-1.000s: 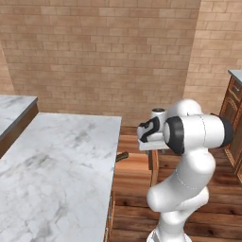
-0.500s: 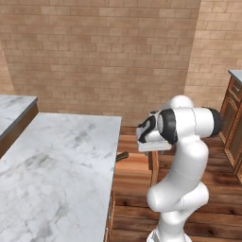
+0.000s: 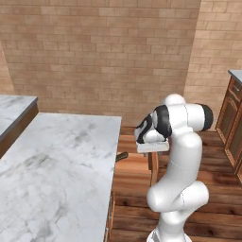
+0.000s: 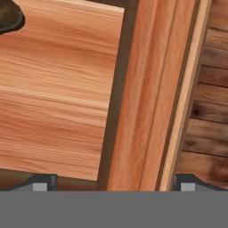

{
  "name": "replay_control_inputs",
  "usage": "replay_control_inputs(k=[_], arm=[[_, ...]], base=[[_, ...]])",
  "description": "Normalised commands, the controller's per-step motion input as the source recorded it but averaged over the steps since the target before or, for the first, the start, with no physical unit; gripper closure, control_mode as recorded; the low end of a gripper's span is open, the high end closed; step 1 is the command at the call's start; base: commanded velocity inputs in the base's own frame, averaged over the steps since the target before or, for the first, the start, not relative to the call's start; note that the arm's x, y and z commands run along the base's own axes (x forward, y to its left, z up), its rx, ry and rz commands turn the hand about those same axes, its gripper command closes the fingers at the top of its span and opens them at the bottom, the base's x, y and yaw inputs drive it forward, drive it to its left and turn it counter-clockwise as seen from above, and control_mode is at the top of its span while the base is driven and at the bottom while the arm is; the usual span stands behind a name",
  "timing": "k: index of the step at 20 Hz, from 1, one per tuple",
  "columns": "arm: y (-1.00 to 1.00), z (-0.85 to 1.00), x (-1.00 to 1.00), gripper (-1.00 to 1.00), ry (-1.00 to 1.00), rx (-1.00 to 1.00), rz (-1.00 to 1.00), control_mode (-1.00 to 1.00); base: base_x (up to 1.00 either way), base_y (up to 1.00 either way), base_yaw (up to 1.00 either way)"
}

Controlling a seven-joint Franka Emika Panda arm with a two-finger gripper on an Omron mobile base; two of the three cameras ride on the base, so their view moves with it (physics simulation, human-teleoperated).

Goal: Pick up the knife from the drawer and place it on the cutting board. Then place the meat from the plate to the cutting board.

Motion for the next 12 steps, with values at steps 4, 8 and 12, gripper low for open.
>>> replay_control_inputs(k=[4, 8, 12], arm=[[-0.34, -0.25, 0.02, -1.0, 0.0, 0.01, 0.0, -1.0], [-0.52, -0.18, 0.0, -1.0, 0.0, 0.02, 0.0, -1.0], [-0.69, -0.14, -0.1, -1.0, 0.0, 0.05, -0.01, -1.0]], base=[[0.0, 0.0, 0.0], [0.0, 0.0, 0.0], [0.0, 0.0, 0.0]])
